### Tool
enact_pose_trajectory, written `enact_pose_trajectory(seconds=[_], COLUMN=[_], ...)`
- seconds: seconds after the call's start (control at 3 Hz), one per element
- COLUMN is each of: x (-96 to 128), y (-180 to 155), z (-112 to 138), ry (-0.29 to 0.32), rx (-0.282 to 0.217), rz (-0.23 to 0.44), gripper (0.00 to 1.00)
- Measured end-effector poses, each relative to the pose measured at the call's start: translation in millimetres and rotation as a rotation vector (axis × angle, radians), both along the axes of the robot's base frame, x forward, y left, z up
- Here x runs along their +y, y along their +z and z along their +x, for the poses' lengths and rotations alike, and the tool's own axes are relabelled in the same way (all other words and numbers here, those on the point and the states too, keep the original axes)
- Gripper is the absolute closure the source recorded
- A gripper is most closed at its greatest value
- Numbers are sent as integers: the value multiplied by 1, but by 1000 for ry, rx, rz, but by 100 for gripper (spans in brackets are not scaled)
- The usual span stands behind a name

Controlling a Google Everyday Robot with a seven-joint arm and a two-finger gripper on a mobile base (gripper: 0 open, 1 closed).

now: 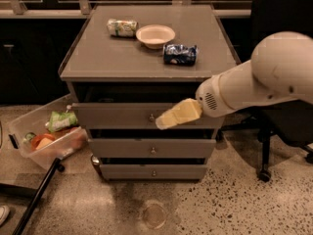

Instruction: Open top drawer

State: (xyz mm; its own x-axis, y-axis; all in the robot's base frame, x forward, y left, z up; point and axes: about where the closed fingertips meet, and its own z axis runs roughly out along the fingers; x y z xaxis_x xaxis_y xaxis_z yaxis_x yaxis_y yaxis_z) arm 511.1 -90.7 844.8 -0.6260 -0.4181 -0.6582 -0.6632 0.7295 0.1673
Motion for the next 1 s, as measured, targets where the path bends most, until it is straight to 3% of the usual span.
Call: enact_pose_trajectory(seconds=[0.33, 0.67, 1.0], x=[47, 89, 88], y=[-30, -53, -39], z=[16, 41, 58], ry=[-43, -91, -134], rx=[4, -14, -79], rz=[113, 176, 203], gripper=[0, 19, 42])
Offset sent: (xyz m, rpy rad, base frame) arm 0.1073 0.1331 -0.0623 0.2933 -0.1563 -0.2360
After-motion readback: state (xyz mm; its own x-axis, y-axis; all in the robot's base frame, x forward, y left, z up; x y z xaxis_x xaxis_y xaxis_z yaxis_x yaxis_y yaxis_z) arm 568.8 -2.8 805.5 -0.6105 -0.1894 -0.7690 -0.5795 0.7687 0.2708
